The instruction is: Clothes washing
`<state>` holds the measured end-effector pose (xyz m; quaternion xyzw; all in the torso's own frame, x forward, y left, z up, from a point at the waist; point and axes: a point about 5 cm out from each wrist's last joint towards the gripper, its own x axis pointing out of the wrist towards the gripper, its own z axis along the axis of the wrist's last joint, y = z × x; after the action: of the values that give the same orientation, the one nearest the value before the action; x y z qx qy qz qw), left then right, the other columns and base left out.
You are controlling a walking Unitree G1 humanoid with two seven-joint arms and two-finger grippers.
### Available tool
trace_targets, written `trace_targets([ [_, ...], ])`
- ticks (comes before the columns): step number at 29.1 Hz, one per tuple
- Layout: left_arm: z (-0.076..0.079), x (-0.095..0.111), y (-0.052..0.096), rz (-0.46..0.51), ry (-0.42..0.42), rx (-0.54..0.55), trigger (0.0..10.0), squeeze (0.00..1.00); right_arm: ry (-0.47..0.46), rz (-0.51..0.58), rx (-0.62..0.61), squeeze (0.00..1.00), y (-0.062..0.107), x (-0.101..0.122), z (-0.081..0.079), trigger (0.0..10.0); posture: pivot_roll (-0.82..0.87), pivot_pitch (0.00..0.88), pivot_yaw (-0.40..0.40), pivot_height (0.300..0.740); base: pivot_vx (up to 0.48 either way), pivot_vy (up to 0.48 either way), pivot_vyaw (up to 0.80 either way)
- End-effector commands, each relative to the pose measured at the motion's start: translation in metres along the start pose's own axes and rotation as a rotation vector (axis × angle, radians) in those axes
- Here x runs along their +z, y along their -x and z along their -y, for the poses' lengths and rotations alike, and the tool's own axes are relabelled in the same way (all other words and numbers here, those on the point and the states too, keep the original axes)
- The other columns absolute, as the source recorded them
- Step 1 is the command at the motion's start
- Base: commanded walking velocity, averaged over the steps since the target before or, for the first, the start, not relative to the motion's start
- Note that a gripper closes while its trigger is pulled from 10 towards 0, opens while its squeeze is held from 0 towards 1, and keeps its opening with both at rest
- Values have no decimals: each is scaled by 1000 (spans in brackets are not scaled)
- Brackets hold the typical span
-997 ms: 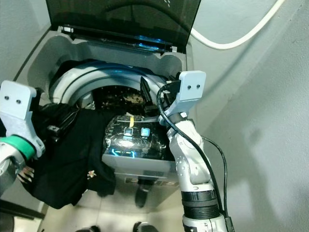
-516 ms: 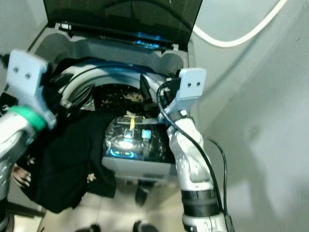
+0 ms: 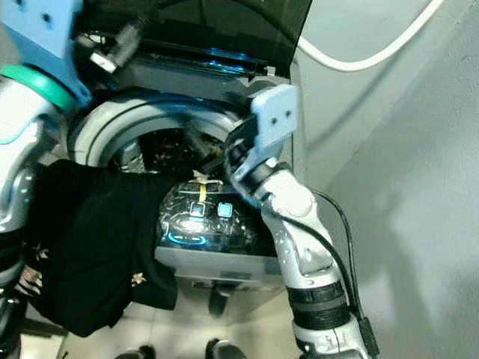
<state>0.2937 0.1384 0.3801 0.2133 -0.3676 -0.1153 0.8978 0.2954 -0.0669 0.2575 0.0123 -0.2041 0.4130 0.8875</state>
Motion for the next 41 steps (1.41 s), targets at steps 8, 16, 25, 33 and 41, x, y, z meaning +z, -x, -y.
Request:
trace_targets([
  [8,11,7,17,33,2,-6,10000,0,-53,-35,49,0,-1,-15,-14,10000,112,108,-33,740,0,0,0],
  [16,37,-13,49,-101,111,-32,10000,0,-96,50,-466,0,-6,-11,27,10000,114,106,-28,740,0,0,0],
  [25,34,-26,51,-148,143,32,10000,0,84,193,-718,0,-1,20,60,10000,111,93,-32,740,0,0,0],
  [33,35,-21,54,-133,105,15,10000,0,38,168,-530,0,-11,15,45,10000,110,90,-37,740,0,0,0],
  [41,7,-1,44,-30,-101,49,10000,0,25,76,-163,0,-10,7,24,10000,115,84,-36,740,0,0,0],
])
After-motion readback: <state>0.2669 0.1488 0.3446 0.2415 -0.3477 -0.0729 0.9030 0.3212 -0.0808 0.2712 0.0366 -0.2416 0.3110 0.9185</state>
